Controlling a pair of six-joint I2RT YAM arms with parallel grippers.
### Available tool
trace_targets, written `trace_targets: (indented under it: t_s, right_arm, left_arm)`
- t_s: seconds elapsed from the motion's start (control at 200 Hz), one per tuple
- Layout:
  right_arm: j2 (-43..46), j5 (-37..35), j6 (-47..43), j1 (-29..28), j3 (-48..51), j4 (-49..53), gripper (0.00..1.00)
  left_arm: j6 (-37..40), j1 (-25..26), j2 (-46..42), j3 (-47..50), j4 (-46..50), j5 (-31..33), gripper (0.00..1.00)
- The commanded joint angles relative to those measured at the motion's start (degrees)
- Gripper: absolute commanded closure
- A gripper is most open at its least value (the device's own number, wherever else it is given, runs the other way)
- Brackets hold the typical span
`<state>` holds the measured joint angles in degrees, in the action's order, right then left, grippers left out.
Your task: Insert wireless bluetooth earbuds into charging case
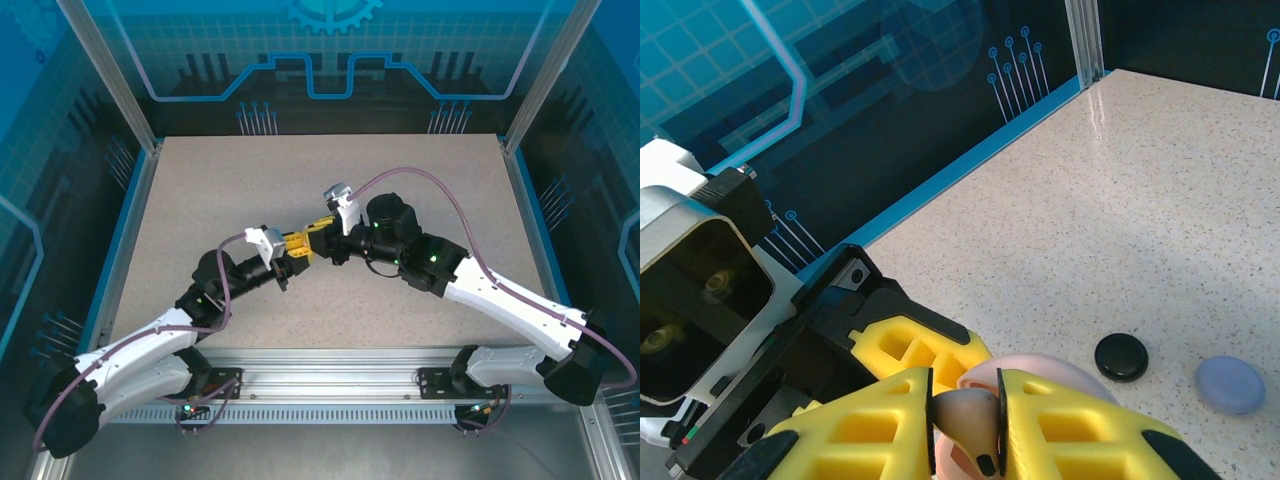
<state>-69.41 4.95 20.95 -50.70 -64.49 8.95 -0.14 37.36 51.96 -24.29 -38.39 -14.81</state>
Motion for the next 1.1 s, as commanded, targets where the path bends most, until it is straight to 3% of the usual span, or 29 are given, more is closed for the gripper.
trace_targets:
  t_s: [0.0, 0.685, 0.785, 0.91, 1.061, 1.096]
  right_arm:
    - [0.2, 0.5, 0.2, -0.8, 0.9, 0.2, 0.79]
    - [0.9, -1.3, -1.3, -0.6, -1.1, 3.9, 0.70]
    - [2.4, -1.4, -1.3, -0.4, -2.1, 4.5, 0.61]
    - [4.7, -1.3, -2.2, 0.8, -3.7, 8.0, 0.42]
    - [7.5, 3.1, -4.2, 4.8, -2.3, 11.4, 0.04]
    - [7.6, 5.7, -3.9, 6.4, -1.7, 11.8, 0.00]
  left_arm:
    - [-0.8, 0.4, -1.3, -1.3, -1.6, 0.1, 0.94]
    - [-0.9, 0.4, -1.7, -0.9, -1.4, 0.4, 0.93]
    - [-0.9, 0.4, -1.8, -0.8, -1.4, 0.4, 0.94]
    - [-1.0, 0.4, -1.9, -0.7, -1.4, 0.2, 0.94]
    - [-1.3, 0.4, -2.1, -0.8, -1.6, -0.4, 0.94]
    - [-1.3, 0.4, -2.1, -0.8, -1.7, -0.7, 0.94]
